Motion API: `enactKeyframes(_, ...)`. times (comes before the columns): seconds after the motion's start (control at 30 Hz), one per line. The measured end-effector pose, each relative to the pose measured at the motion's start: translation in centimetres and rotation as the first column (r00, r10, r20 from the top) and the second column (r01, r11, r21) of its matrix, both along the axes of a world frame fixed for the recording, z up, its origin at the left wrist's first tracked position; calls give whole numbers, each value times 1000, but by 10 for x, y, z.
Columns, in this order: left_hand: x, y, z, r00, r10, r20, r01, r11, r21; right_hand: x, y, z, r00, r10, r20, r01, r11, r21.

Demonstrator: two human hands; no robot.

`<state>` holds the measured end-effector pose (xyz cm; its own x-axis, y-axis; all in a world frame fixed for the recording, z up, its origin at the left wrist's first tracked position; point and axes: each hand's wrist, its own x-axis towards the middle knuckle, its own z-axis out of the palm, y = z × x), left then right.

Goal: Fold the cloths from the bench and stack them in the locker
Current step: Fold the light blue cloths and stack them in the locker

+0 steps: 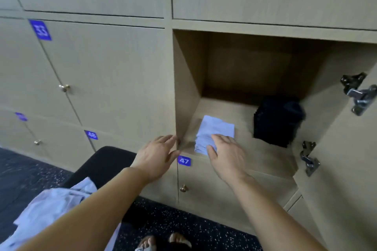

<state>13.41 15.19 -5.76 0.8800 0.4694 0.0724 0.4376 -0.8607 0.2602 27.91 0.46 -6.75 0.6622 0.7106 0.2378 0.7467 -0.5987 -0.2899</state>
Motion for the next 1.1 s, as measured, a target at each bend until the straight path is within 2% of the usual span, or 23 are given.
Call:
enactKeyframes(0.17,-83,2,18,991,130,18,-131,989,74,-71,5,23,994,108,-9,-108,994,20)
enactKeyframes(0.3,-159,1,24,966,258,30,-260,963,68,-127,15,28,983,185,-1,-184,981,54)
enactKeyframes(0.63,-329,3,-22,871,491,-28,-490,871,39,-251,47,-2,910,404,-89,-403,915,31)
enactKeyframes(0.93,-371,18,-76,812,575,-101,-581,812,-49,-287,76,-57,847,506,-165,-517,856,-27)
enactKeyframes(1.1,-368,47,-101,793,597,-121,-607,792,-70,-284,108,-83,837,531,-134,-543,835,-87)
